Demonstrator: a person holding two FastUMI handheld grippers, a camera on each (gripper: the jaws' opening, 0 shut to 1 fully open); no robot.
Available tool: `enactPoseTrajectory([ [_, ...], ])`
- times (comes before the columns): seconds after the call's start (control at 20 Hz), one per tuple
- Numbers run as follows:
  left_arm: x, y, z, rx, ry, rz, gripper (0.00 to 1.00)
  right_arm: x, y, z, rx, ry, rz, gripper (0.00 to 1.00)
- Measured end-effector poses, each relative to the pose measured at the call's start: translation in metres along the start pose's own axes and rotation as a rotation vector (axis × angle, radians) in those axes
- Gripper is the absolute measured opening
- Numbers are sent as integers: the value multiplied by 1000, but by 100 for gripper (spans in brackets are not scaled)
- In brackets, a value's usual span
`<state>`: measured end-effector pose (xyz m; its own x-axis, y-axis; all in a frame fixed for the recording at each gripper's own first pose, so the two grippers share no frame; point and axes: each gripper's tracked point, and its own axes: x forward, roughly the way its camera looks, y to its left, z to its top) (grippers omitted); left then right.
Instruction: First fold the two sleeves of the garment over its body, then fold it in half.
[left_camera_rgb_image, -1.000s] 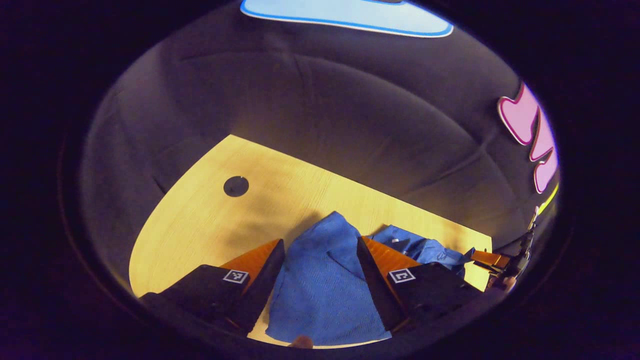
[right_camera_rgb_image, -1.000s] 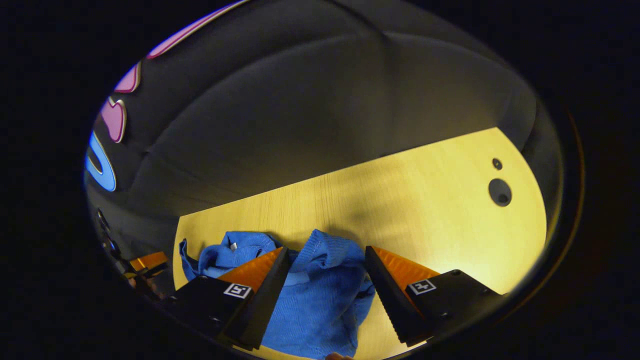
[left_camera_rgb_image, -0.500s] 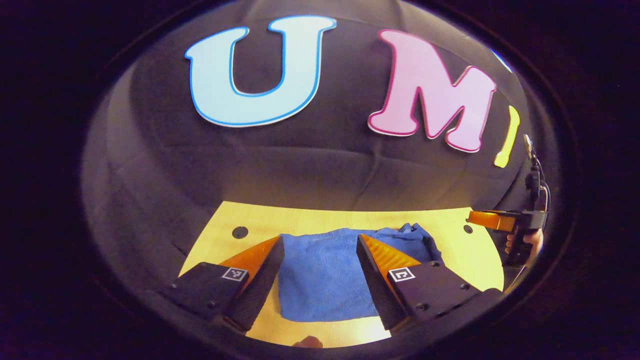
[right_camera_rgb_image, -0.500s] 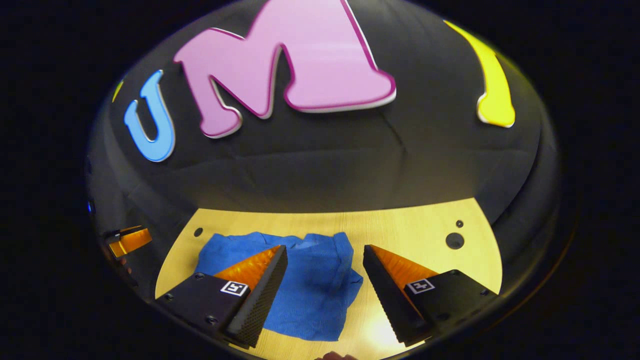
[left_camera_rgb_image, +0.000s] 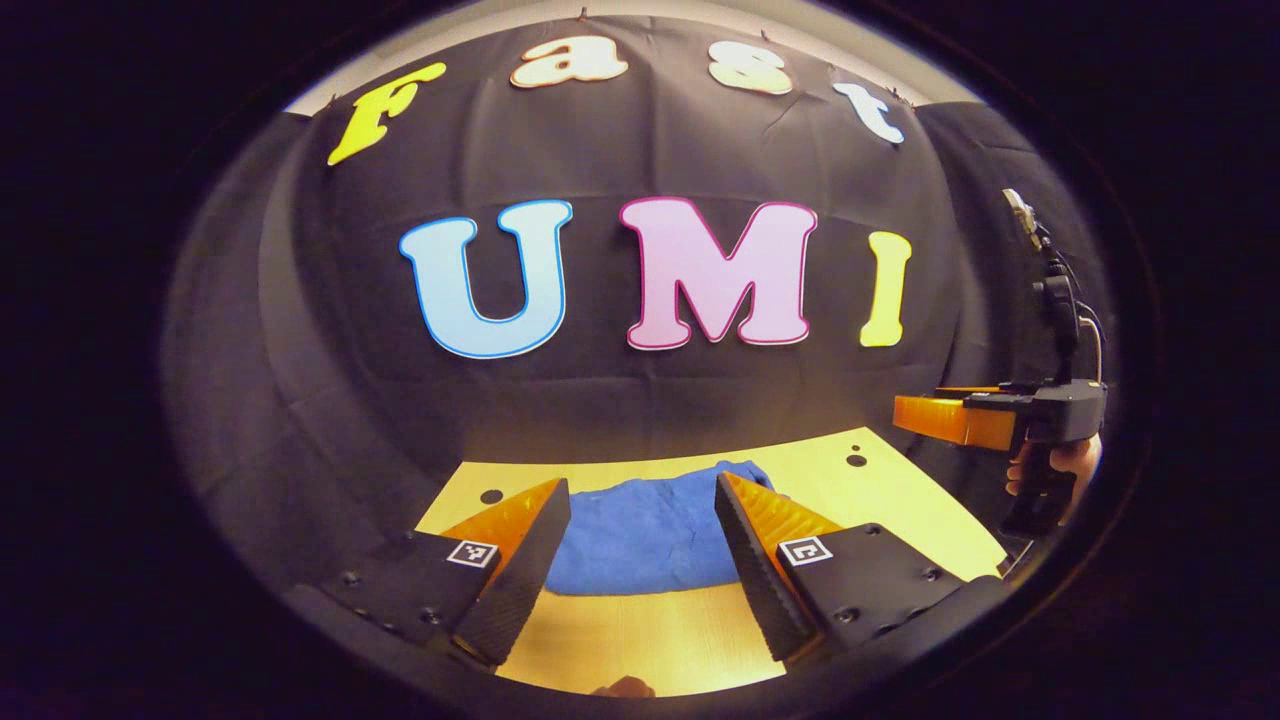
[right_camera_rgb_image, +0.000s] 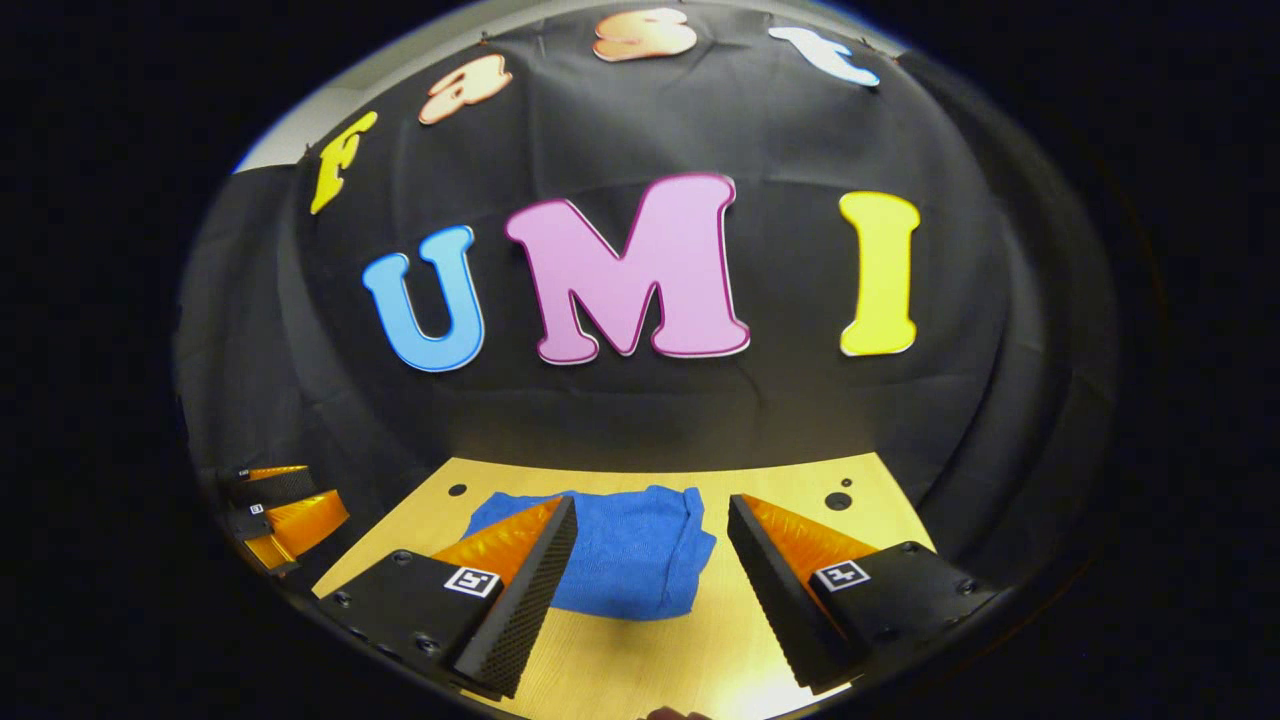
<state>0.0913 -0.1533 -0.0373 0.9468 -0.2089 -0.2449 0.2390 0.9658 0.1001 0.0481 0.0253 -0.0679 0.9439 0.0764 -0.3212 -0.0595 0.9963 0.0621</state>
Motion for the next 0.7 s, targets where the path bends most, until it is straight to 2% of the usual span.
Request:
enactPoseTrajectory([
  [0.15,-53,-11,-7,-2,-62,19,84,-65,8,-2,-47,-74,-7,97],
  [0.3,-93,-10,-4,-33,-150,79,83,-127,12,-2,-87,-136,-37,97],
  [0.45,-128,-15,-13,-35,-177,113,83,-163,22,-10,-172,-187,-54,97],
  [0.6,-159,-27,-7,-9,-226,137,80,-185,40,-8,-234,-247,-2,96],
  [0.65,-169,-34,-4,-8,-249,140,82,-192,43,-10,-248,-257,8,92],
  [0.7,-177,-40,-1,-13,-263,141,83,-196,43,-11,-257,-255,16,96],
])
